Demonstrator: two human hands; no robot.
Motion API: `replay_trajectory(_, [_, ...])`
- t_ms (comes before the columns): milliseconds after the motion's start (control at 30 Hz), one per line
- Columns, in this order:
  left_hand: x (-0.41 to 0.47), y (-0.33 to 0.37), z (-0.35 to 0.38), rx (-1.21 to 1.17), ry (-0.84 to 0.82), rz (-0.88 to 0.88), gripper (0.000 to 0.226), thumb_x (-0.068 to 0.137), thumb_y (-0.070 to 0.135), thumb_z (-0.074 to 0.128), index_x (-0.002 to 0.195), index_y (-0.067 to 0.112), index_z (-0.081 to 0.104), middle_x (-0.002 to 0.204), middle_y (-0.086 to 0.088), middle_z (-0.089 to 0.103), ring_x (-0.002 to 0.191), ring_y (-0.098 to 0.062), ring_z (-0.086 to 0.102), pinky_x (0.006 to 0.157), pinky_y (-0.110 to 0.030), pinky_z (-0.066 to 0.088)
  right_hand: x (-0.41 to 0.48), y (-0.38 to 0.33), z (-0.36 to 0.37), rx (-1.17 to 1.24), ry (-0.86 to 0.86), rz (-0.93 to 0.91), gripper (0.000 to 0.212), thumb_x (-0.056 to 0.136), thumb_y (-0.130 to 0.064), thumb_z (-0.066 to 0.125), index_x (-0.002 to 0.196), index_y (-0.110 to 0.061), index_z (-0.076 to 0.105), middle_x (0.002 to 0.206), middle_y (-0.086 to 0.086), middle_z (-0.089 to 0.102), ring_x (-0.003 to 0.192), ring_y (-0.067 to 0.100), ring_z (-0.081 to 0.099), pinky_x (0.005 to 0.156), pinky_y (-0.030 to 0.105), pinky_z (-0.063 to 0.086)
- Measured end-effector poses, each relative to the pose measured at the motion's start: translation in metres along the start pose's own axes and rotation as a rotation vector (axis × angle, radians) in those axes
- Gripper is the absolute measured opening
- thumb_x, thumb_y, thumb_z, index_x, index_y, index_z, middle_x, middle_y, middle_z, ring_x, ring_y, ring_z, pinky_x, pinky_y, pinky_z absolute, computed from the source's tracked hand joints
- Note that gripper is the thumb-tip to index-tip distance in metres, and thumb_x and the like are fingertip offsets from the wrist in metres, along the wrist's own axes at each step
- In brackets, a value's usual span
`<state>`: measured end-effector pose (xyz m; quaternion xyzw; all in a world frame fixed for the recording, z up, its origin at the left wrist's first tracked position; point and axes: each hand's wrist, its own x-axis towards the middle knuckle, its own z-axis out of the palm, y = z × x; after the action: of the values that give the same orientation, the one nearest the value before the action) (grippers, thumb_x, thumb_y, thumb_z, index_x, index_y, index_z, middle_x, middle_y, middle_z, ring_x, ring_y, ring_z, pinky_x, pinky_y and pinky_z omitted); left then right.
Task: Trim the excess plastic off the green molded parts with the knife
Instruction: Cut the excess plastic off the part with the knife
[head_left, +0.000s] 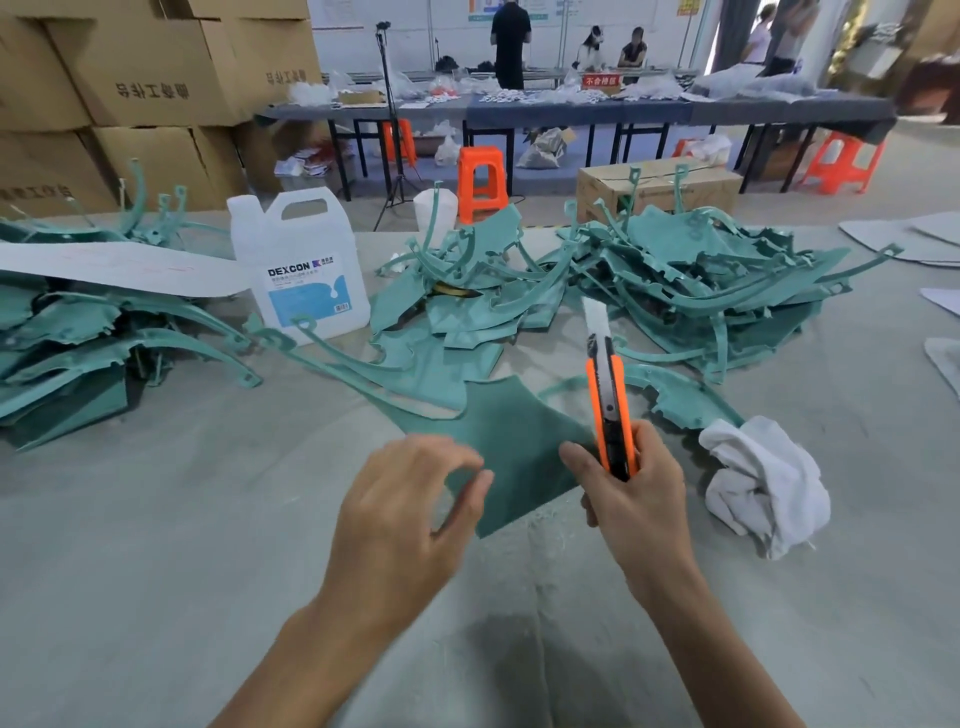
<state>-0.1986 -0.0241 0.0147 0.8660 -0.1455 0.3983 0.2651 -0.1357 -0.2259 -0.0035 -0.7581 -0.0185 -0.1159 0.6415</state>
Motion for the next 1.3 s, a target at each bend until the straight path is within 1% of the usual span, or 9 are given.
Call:
replay_trajectory(133, [-0.019,-0.014,0.002,-0.424,0.121,-0.811,0.040,0.073,0.064,0.069,0.077,0.031,0.047,0.064,0.013,0.047,0.058,-0.010,0.042,0.058,-0.028,0.039,-0.002,0.006,-0.007,0.161,-0.052,0.068,0.032,0.086,-0.016,0.080,0.083,-0.009,0.049,0.055,0.005,0.045,0.042,0.019,0.043,0.041,0.026,0.039])
replay_trajectory(233, [-0.011,-0.025,0.001,-0.647,0.099,-1.018,0.053,0.072,0.053,0.083,0.097,0.023,0.047,0.086,-0.005,0.064,0.069,-0.016,0.059,0.065,-0.035,0.050,-0.008,0.013,-0.009,0.233,-0.143,0.110,0.031,0.088,-0.015,0.078,0.082,-0.009,0.048,0.053,0.009,0.044,0.042,0.022,0.040,0.042,0.029,0.037])
replay_trajectory(333, [-0.003,-0.027,-0.001,-1.156,-0.077,-1.115,0.052,0.078,0.028,0.072,0.125,0.012,0.058,0.112,-0.013,0.074,0.089,-0.017,0.073,0.066,-0.027,0.058,-0.012,0.020,-0.010,0.226,-0.236,0.145,0.031,0.089,-0.012,0.077,0.080,-0.009,0.047,0.052,0.009,0.043,0.041,0.022,0.038,0.040,0.029,0.036])
replay_trajectory(433, [-0.001,-0.019,0.001,-1.344,-0.252,-1.081,0.033,0.089,0.010,0.062,0.121,0.006,0.071,0.118,-0.016,0.072,0.105,-0.026,0.072,0.077,-0.026,0.059,-0.018,0.023,-0.010,0.133,-0.334,0.141,0.031,0.089,-0.014,0.078,0.086,-0.004,0.048,0.051,0.005,0.047,0.039,0.023,0.044,0.037,0.030,0.037])
replay_trajectory(667, [-0.010,-0.021,0.012,-1.072,-0.090,-1.012,0.018,0.083,0.013,0.073,0.099,0.017,0.081,0.102,-0.015,0.077,0.095,-0.025,0.075,0.073,-0.025,0.058,-0.019,-0.001,-0.025,-0.433,-0.261,-0.063,0.043,0.085,-0.072,0.049,0.085,-0.030,0.057,0.066,-0.006,0.067,0.051,0.012,0.060,0.049,0.032,0.049])
replay_trajectory(867, [-0.014,-0.023,0.017,-0.771,-0.077,-0.891,0.027,0.090,0.017,0.074,0.090,0.044,0.079,0.092,0.006,0.079,0.090,-0.009,0.074,0.070,-0.017,0.055,-0.038,-0.004,-0.007,-0.559,-0.307,-0.190,0.047,0.086,-0.076,0.037,0.078,-0.030,0.048,0.064,-0.015,0.058,0.060,0.011,0.054,0.056,0.021,0.040])
replay_trajectory(1000, [-0.020,-0.021,0.016,-0.687,-0.038,-0.913,0.017,0.090,0.018,0.075,0.088,0.035,0.079,0.090,0.009,0.078,0.089,-0.005,0.074,0.072,-0.018,0.055,-0.029,0.002,-0.002,-0.654,-0.265,-0.100,0.039,0.095,-0.063,0.047,0.079,-0.027,0.051,0.056,-0.004,0.055,0.060,0.017,0.056,0.054,0.029,0.037])
replay_trajectory(1167, [-0.018,-0.020,0.010,-0.729,-0.017,-0.925,0.012,0.090,0.018,0.074,0.095,0.028,0.079,0.091,0.008,0.079,0.090,-0.007,0.074,0.069,-0.015,0.054,-0.036,0.006,-0.005,-0.527,-0.194,-0.151,0.049,0.088,-0.074,0.040,0.079,-0.028,0.054,0.059,-0.013,0.058,0.058,0.011,0.055,0.055,0.021,0.041])
replay_trajectory(1300, [-0.019,-0.015,0.014,-0.799,0.000,-0.952,0.010,0.087,0.022,0.078,0.091,0.030,0.081,0.093,0.004,0.079,0.090,-0.010,0.075,0.071,-0.018,0.055,-0.036,0.006,0.004,-0.541,-0.218,-0.116,0.041,0.093,-0.061,0.050,0.075,-0.024,0.052,0.053,-0.006,0.054,0.054,0.013,0.052,0.051,0.024,0.036])
